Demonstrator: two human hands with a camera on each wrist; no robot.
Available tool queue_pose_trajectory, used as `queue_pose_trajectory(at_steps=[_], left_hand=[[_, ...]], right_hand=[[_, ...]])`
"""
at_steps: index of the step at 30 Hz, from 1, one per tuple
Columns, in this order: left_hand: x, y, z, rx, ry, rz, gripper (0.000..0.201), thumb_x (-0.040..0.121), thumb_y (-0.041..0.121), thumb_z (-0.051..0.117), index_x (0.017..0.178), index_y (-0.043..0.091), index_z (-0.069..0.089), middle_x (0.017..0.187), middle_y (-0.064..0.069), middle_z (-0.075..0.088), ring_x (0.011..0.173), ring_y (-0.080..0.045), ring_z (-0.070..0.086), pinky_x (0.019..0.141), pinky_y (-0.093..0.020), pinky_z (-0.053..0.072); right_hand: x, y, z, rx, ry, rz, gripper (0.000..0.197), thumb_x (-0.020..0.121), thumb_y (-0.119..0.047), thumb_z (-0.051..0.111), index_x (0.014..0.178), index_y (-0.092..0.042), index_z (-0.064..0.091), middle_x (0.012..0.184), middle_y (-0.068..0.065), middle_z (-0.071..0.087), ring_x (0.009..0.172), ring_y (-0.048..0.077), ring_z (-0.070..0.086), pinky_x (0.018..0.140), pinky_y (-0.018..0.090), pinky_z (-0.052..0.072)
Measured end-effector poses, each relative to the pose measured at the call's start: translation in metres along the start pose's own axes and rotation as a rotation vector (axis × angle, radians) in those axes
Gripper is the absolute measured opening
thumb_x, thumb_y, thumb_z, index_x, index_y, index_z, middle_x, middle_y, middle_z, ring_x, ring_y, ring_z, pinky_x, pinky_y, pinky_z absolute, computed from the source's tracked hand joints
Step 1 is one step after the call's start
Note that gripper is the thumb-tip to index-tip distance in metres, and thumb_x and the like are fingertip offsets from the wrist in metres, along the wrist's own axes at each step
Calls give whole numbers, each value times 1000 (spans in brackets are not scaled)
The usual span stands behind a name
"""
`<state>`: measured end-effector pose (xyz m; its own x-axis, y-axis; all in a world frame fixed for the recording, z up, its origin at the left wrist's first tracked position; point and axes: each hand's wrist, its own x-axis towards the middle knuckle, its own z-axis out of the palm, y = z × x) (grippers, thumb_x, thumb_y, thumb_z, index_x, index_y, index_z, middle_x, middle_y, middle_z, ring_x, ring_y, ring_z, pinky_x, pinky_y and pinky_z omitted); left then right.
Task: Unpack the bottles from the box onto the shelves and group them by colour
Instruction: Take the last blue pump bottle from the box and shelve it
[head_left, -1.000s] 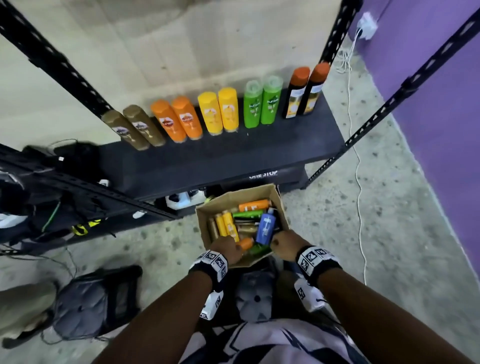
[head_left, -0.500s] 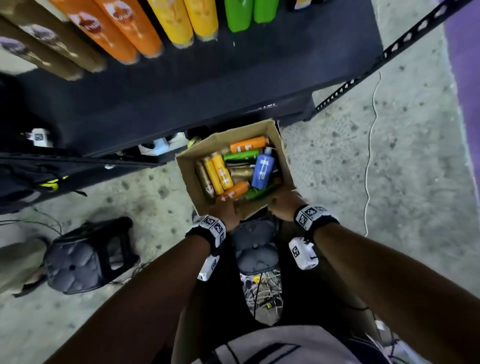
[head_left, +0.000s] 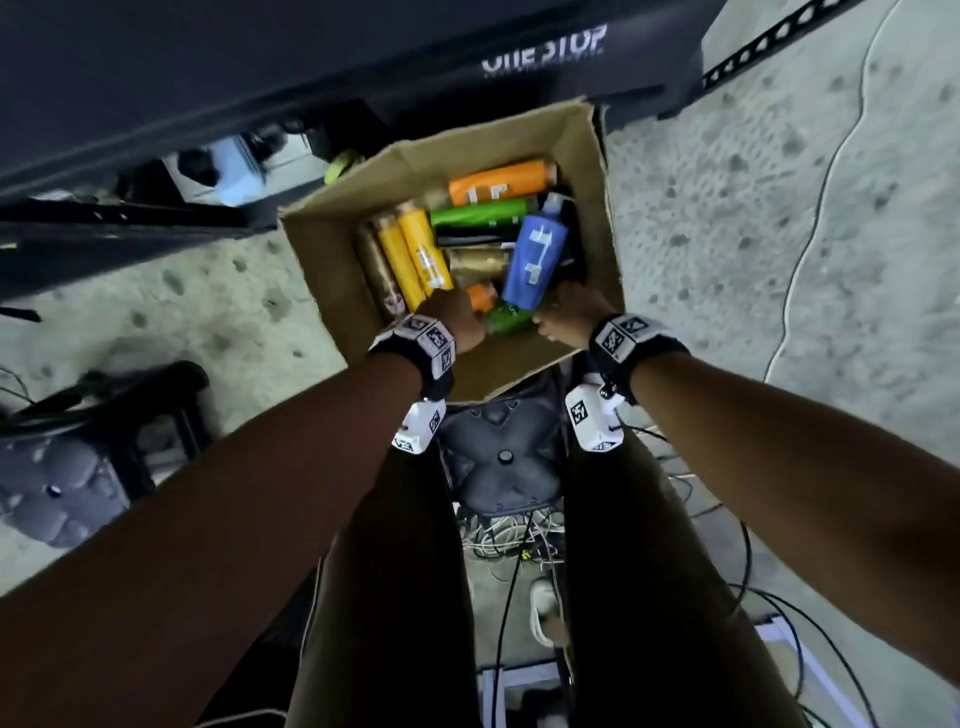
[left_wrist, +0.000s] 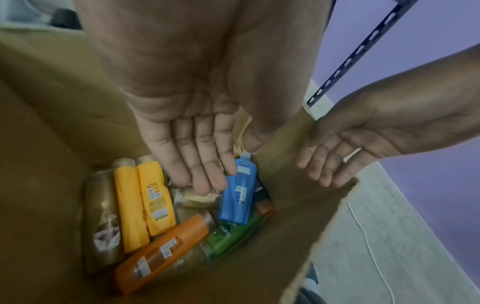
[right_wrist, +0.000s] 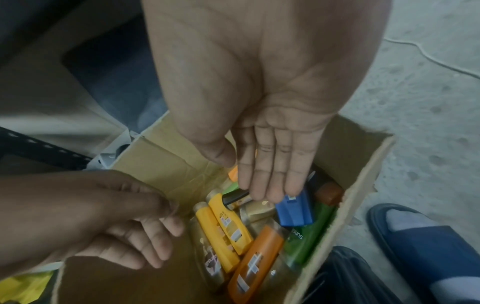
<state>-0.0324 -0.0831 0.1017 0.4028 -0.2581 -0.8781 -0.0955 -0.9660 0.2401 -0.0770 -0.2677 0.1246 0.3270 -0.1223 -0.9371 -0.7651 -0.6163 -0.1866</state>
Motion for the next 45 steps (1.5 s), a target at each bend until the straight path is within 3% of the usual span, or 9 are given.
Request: queue_pose_trajectory(at_steps=[4, 10, 16, 24, 28, 33, 37, 40, 45], left_hand=[[58, -4, 10, -21, 16, 21, 43, 100, 42, 51, 76, 8, 61, 97, -25, 68, 56, -22, 50, 45, -25, 24], [133, -5, 26, 28, -9, 76, 50, 101, 40, 49, 59, 14, 41, 62, -8, 46, 65, -29, 50, 59, -31, 35], [192, -5, 44, -2, 67, 97, 36, 104, 29, 48, 86, 3, 63, 82, -15, 57, 80, -33, 59, 64, -35, 35], [248, 1, 79, -249, 81, 153, 32, 101, 24, 50, 125, 3, 56, 116, -20, 67, 104, -36, 64, 74, -31, 42], [257, 5, 90, -280, 48, 228, 37, 98, 19, 54, 132, 3, 54, 121, -22, 66, 105, -38, 64, 74, -31, 42], [257, 6, 100, -446, 13, 307, 52, 93, 13, 63, 142, 4, 46, 131, -18, 63, 115, -30, 62, 88, -31, 49], [256, 4, 103, -531, 24, 273, 69, 89, 23, 75, 147, 9, 40, 140, -12, 58, 117, -20, 58, 92, -29, 48], [260, 4, 98, -641, 1, 225, 63, 93, 18, 69, 148, 8, 40, 143, -13, 57, 126, -26, 57, 104, -40, 49], [260, -9, 90, -623, -30, 206, 48, 103, 32, 55, 146, 12, 46, 145, -8, 56, 130, -27, 56, 106, -39, 46]], right_hand=[[53, -4, 4, -51, -20, -17, 37, 100, -28, 49, 121, -4, 69, 123, 18, 68, 118, 35, 63, 102, 41, 51], [124, -5, 11, -30, 74, 7, 38, 102, -28, 46, 126, -5, 66, 128, 18, 65, 121, 35, 59, 97, 34, 47], [186, 11, 31, 175, 233, 100, 60, 102, -33, 53, 153, -7, 34, 151, 18, 48, 137, 34, 49, 108, 35, 39], [237, 28, 46, 394, 173, 154, 51, 112, -24, 30, 154, 6, 27, 156, 27, 38, 143, 38, 39, 114, 39, 24], [251, 34, 51, 368, 242, 151, 61, 111, -43, 24, 150, 1, 42, 154, 24, 43, 142, 34, 43, 109, 31, 29], [257, 34, 51, 555, 203, 115, 55, 112, -36, 29, 150, 3, 40, 154, 23, 43, 137, 34, 48, 89, 23, 35], [257, 38, 51, 633, 204, 109, 56, 110, -40, 35, 152, -4, 40, 148, 14, 50, 132, 28, 52, 103, 34, 45], [260, 50, 45, 614, 223, 79, 54, 110, -42, 33, 154, -11, 39, 136, -1, 50, 120, 13, 51, 78, 21, 44], [254, 49, 46, 585, 118, -27, 61, 106, -54, 34, 154, -18, 41, 159, 4, 42, 145, 22, 40, 119, 36, 33]])
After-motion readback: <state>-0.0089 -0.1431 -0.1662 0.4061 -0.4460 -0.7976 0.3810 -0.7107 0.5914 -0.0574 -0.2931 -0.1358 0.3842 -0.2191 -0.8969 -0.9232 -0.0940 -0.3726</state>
